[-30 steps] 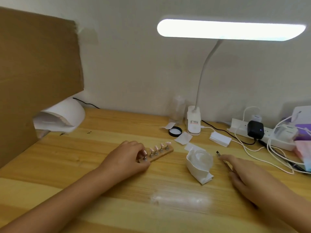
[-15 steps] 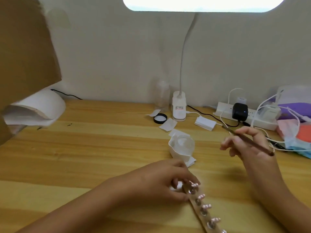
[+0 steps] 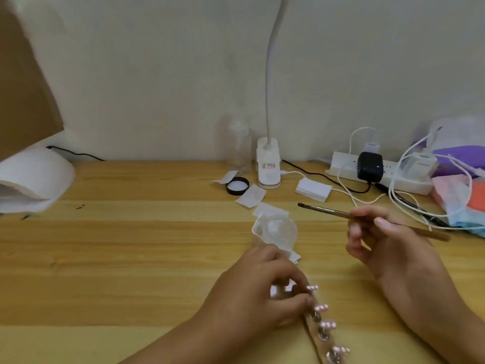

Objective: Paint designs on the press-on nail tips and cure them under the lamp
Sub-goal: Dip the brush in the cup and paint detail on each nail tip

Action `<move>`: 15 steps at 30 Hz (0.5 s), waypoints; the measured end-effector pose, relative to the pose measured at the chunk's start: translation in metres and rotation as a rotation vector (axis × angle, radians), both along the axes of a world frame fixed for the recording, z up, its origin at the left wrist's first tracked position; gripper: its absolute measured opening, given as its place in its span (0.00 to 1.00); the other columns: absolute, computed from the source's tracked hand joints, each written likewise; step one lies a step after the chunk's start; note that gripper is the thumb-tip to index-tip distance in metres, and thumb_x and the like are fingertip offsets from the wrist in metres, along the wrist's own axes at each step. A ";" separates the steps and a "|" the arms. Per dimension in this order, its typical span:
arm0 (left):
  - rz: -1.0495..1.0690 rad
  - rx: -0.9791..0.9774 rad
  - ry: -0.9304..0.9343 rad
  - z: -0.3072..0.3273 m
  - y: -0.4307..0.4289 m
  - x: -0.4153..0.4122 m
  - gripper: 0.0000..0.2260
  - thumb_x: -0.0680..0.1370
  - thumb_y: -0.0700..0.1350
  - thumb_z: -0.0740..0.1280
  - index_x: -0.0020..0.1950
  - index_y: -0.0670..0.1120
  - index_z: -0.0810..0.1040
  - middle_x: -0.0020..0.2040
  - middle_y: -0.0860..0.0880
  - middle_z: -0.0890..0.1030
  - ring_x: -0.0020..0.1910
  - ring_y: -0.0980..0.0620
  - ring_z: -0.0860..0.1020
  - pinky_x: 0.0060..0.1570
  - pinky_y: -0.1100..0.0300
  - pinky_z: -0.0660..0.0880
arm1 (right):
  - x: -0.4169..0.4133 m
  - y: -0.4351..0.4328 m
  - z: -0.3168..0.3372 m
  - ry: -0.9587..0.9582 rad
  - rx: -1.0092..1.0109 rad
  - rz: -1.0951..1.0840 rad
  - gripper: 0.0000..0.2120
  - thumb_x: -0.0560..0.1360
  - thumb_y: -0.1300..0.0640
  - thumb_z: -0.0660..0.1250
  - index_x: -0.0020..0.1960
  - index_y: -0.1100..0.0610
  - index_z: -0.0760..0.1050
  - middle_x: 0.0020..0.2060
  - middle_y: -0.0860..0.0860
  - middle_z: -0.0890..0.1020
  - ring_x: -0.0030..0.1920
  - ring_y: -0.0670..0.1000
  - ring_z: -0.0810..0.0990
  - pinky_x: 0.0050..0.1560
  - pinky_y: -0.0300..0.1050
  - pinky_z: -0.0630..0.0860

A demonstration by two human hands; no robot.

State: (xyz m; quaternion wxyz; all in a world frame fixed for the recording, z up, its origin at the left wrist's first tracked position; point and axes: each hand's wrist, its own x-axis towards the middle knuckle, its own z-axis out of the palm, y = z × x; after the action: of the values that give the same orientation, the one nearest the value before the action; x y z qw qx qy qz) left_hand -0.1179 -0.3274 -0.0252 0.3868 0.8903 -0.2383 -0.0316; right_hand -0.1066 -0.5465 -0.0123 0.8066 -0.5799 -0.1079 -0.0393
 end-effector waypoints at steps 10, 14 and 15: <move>0.174 -0.669 0.115 0.004 0.007 -0.008 0.08 0.68 0.58 0.71 0.42 0.57 0.83 0.41 0.58 0.78 0.36 0.64 0.73 0.38 0.72 0.71 | 0.006 -0.006 -0.004 0.120 0.083 -0.106 0.13 0.71 0.46 0.72 0.49 0.54 0.85 0.35 0.50 0.79 0.37 0.45 0.78 0.39 0.37 0.79; 0.342 -0.958 0.234 0.009 0.021 0.000 0.04 0.71 0.54 0.73 0.41 0.56 0.82 0.37 0.57 0.78 0.32 0.59 0.71 0.31 0.67 0.70 | -0.003 -0.006 0.008 -0.099 -0.247 -0.330 0.11 0.72 0.47 0.69 0.50 0.50 0.84 0.39 0.49 0.83 0.40 0.45 0.80 0.44 0.35 0.79; 0.376 -1.008 0.286 0.011 0.023 0.004 0.02 0.72 0.52 0.72 0.40 0.56 0.82 0.37 0.55 0.79 0.32 0.58 0.73 0.31 0.67 0.71 | -0.005 -0.003 0.017 -0.179 -0.326 -0.324 0.08 0.74 0.48 0.70 0.51 0.48 0.83 0.40 0.49 0.83 0.41 0.45 0.81 0.45 0.35 0.79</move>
State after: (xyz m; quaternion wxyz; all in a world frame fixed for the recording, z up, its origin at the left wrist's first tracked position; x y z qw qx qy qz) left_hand -0.1134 -0.3041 -0.0145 0.7922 0.6092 -0.0062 0.0353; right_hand -0.1118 -0.5495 0.0051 0.6727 -0.7063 -0.0894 -0.2015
